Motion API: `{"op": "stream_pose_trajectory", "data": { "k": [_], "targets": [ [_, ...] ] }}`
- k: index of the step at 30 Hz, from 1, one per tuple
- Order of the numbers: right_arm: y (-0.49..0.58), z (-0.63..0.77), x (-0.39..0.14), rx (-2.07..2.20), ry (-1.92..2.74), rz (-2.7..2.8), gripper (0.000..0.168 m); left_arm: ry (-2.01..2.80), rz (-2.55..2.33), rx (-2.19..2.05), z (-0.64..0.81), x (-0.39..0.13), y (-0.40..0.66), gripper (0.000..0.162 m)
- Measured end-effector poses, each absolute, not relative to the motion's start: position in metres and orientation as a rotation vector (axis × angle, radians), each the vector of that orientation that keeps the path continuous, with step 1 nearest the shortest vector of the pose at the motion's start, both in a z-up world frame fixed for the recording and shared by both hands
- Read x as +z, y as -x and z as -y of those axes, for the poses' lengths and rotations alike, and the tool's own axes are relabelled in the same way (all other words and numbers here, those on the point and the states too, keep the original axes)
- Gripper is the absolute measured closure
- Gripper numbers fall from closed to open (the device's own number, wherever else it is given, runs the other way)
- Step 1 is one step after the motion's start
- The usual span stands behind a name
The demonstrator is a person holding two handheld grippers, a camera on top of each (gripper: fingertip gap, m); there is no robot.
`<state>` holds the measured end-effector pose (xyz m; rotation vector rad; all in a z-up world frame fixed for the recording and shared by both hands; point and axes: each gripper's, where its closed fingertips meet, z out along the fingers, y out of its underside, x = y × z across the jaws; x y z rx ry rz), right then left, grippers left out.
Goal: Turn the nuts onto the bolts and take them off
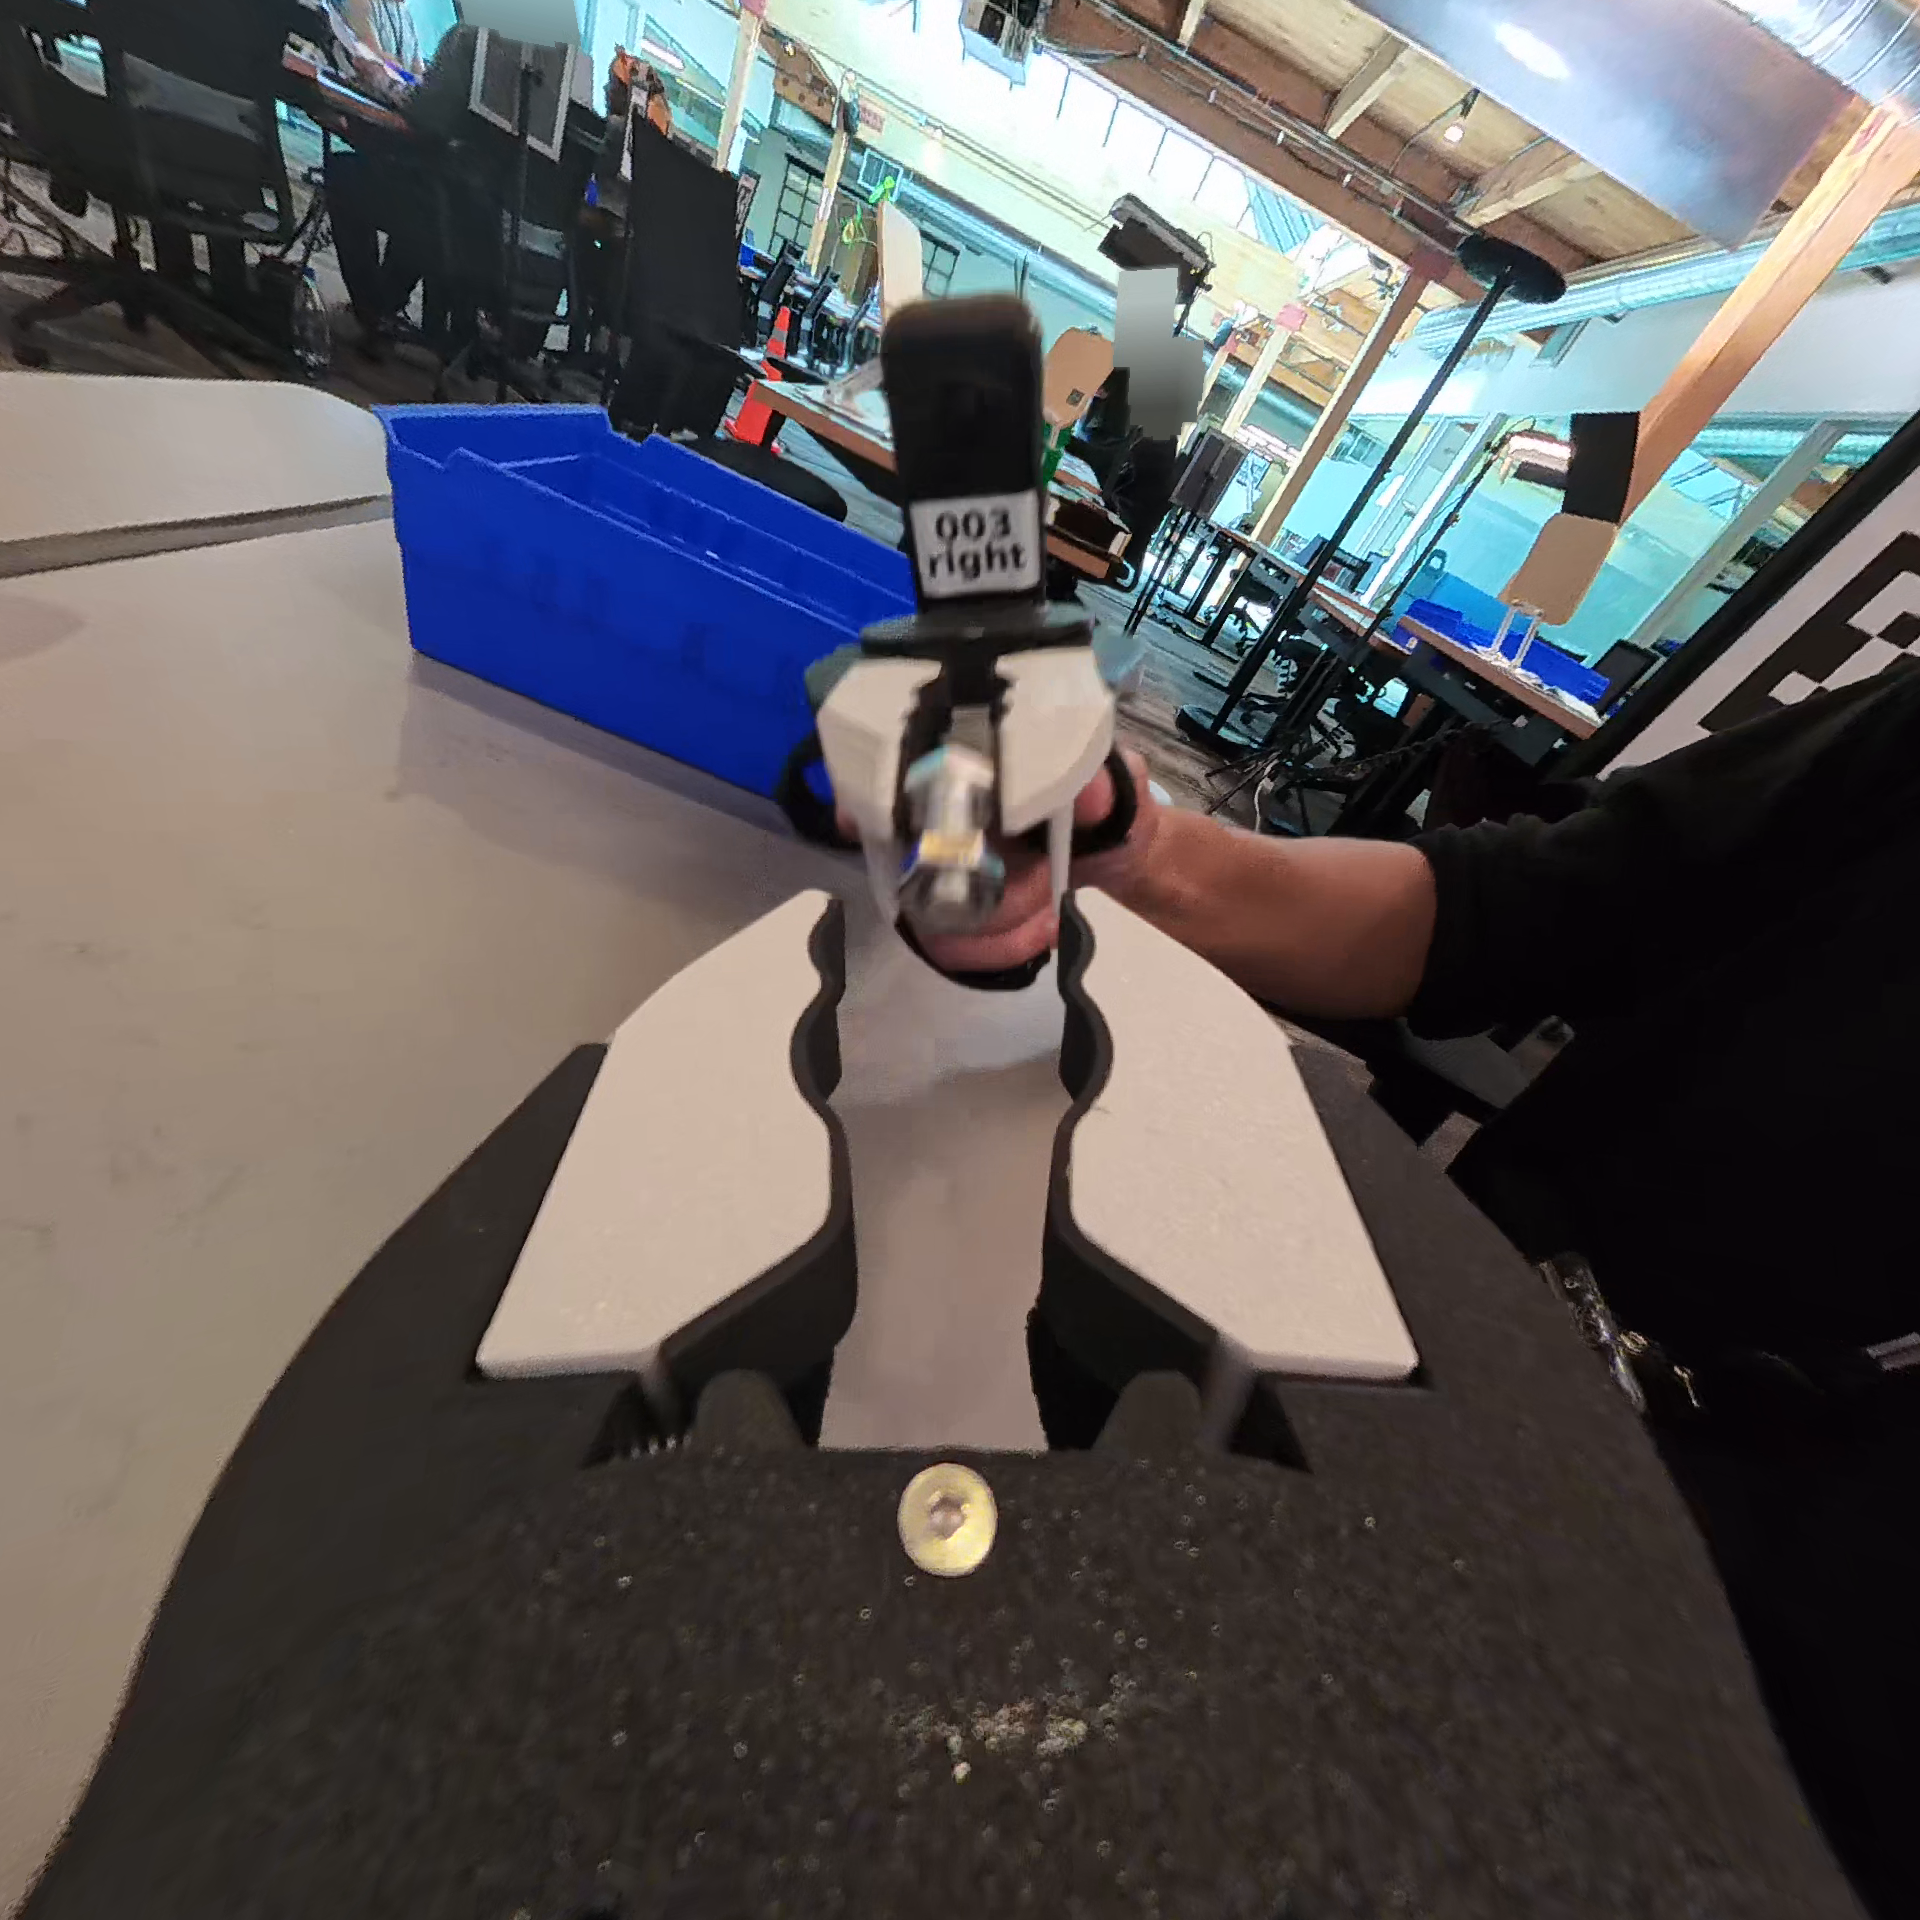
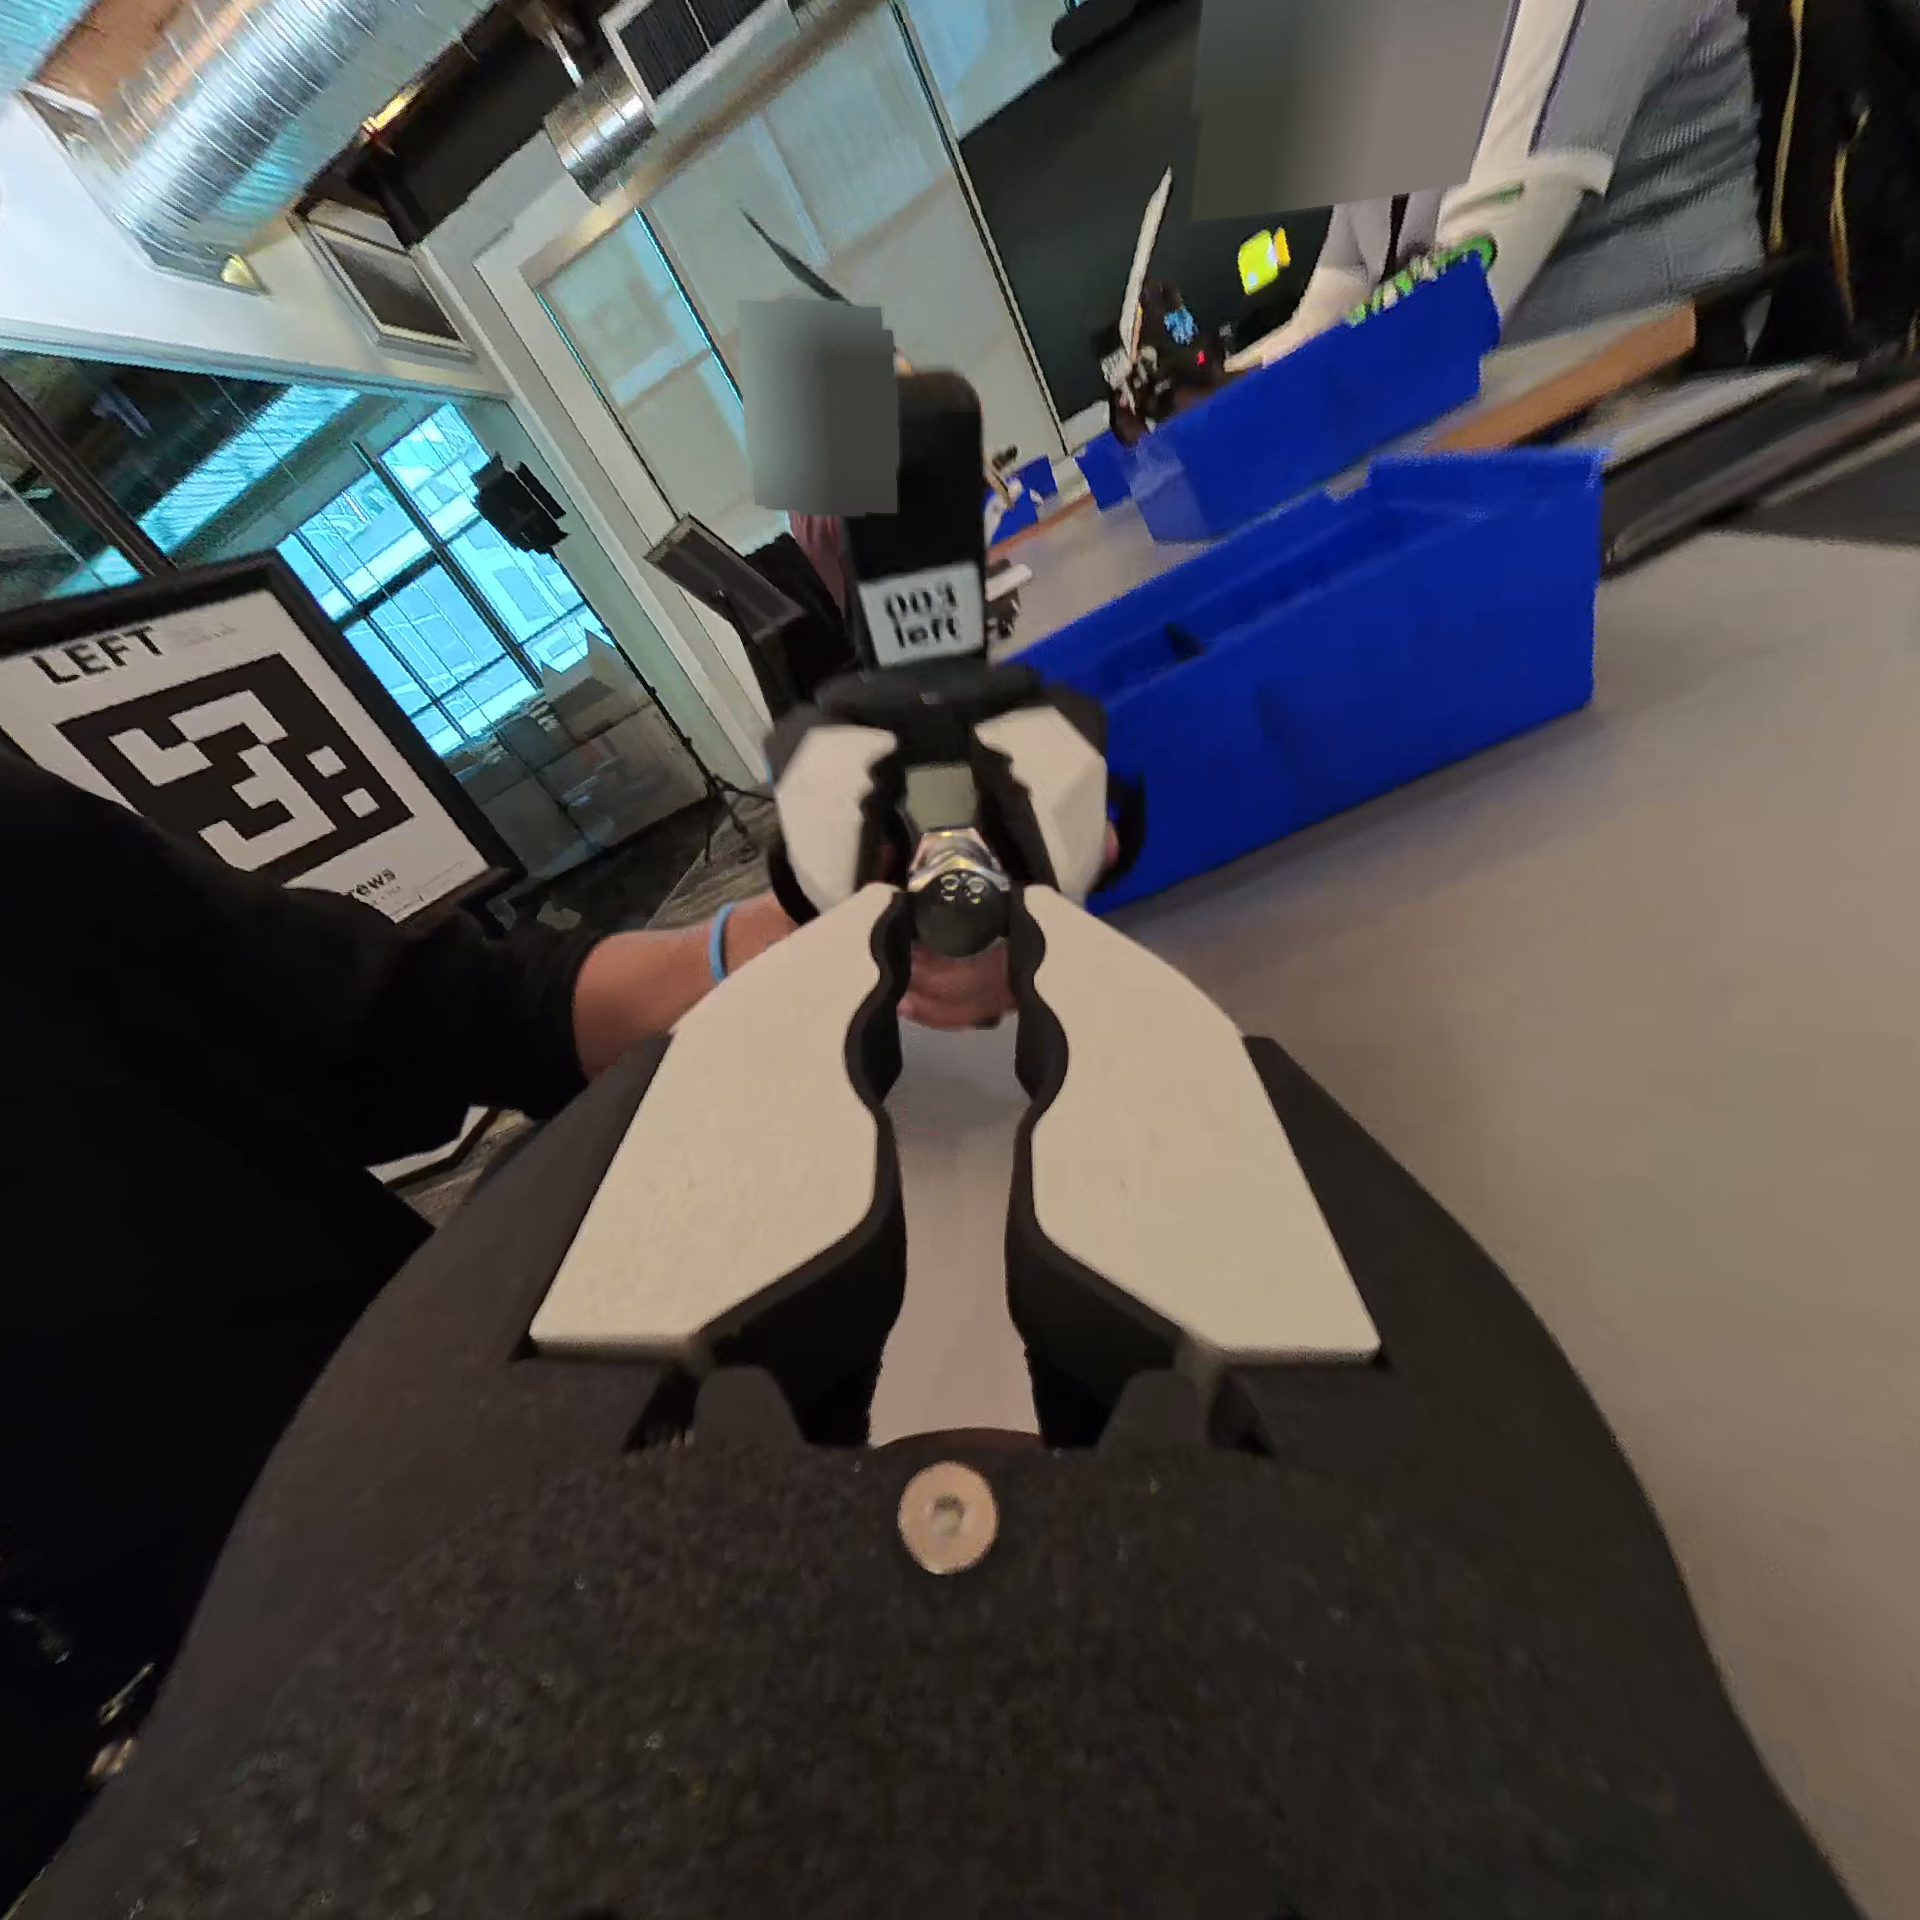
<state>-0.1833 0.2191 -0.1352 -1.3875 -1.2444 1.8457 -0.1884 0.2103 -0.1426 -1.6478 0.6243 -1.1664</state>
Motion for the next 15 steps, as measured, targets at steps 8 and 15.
{"op": "stream_pose_trajectory", "data": {
  "k": [8,15],
  "targets": [
    [0.187,-0.216,-0.169,1.830,1.470,1.267,0.151,1.606,-0.635,-1.177,-0.207,-0.130,0.184,0.125],
    [0.189,-0.220,-0.131,1.825,1.366,1.253,0.151,1.673,-0.653,-1.144,-0.211,-0.149,0.182,0.124]
  ]
}}
